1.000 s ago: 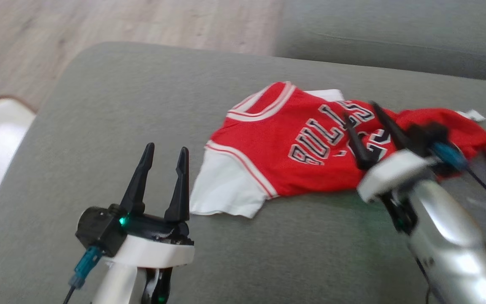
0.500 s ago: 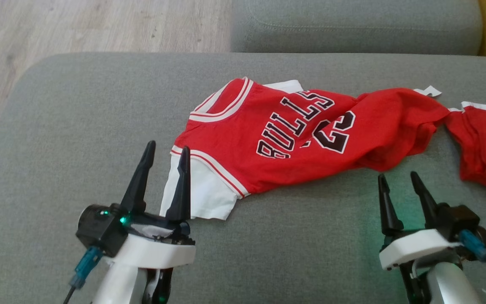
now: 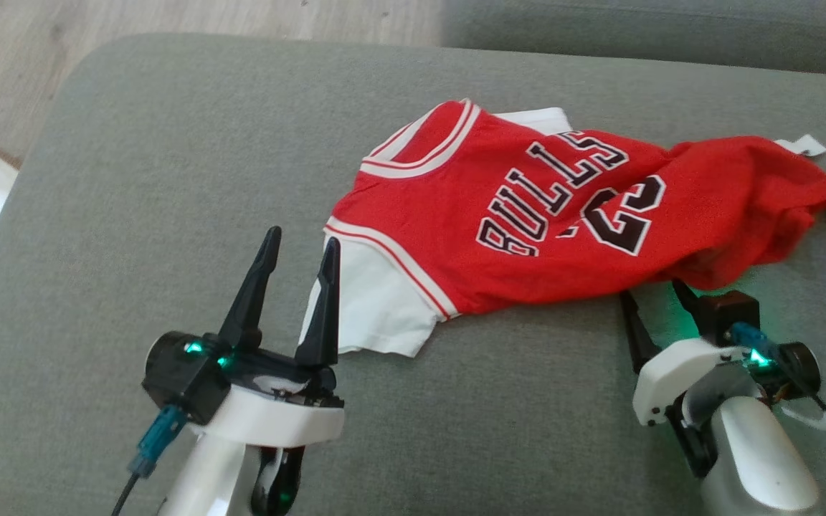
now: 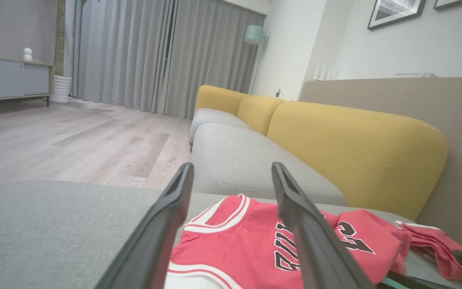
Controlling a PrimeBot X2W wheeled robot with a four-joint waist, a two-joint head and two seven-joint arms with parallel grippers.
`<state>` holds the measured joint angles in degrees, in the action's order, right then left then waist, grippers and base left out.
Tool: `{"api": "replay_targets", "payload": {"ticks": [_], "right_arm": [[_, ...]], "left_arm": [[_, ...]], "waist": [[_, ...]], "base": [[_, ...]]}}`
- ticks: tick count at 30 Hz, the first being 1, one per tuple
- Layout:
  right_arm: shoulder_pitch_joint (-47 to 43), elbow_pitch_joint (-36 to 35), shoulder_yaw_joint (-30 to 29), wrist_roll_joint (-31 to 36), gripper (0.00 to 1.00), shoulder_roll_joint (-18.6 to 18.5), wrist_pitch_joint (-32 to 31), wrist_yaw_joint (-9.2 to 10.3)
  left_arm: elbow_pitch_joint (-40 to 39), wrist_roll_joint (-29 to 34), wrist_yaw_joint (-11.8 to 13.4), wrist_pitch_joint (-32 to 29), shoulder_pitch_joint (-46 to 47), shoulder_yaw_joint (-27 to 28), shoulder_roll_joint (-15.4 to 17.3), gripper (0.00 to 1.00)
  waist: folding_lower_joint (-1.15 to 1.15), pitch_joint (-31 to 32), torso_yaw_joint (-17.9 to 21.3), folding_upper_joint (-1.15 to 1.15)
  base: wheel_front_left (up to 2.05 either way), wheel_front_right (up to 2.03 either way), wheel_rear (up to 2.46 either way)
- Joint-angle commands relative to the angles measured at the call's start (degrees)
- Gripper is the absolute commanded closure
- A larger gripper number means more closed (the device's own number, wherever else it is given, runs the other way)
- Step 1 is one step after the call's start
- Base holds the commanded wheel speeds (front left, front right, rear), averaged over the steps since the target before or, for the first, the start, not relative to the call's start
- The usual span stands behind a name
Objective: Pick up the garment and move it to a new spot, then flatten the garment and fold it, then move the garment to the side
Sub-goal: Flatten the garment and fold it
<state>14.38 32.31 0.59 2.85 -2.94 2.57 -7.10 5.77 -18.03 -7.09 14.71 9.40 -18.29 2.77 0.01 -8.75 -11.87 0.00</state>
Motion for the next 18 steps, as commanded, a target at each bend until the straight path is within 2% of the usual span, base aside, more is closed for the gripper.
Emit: {"api": "replay_targets", "payload": {"ticks": [1,6,12,13,14,15,18], "right_arm": [[2.5,0.37,0.21,0.78,0.0,0.05,-1.13,-0.39],[5.77,4.89,-3.13,4.36,0.0,0.06,-1.94,-0.39],[8.41,8.77,-4.21,5.68,0.0,0.06,-0.33,-0.39],[8.86,9.52,-4.25,5.85,0.17,0.06,0.11,-0.39],[9.3,10.18,-4.15,5.86,0.85,0.06,0.72,-0.39],[9.7,10.87,-3.88,5.76,1.0,0.06,1.29,-0.39],[10.52,12.44,-3.23,5.39,1.0,0.06,3.23,-0.39]], "left_arm": [[-1.54,-0.31,-0.21,0.29,2.72,1.22,0.1,0.0],[-1.52,-0.85,-0.14,0.29,3.34,0.81,0.1,0.0],[-1.52,-0.96,-0.1,0.29,3.44,1.01,0.1,0.0],[-1.5,-0.98,-0.06,0.29,3.43,1.04,0.1,0.0],[-1.48,-1.01,0.03,0.29,3.4,1.06,0.1,0.0],[-1.47,-1.05,0.13,0.29,3.38,1.09,0.1,0.0],[-1.41,-0.98,0.26,0.29,3.17,1.43,0.1,0.0]], "waist": [[-0.01,-1.09,-1.42,0.0],[-0.01,-2.1,-3.15,0.0],[-0.01,-2.52,-3.52,0.0],[-0.01,-2.48,-3.45,0.0],[-0.01,-2.41,-3.31,0.0],[-0.01,-2.31,-3.08,0.0],[-0.01,-1.67,-1.82,0.0]], "base": [[0.0,0.0,0.0],[0.0,0.0,0.0],[0.0,0.0,0.0],[0.0,0.0,0.0],[0.0,0.0,0.0],[0.0,0.0,0.0],[0.0,0.0,0.0]]}}
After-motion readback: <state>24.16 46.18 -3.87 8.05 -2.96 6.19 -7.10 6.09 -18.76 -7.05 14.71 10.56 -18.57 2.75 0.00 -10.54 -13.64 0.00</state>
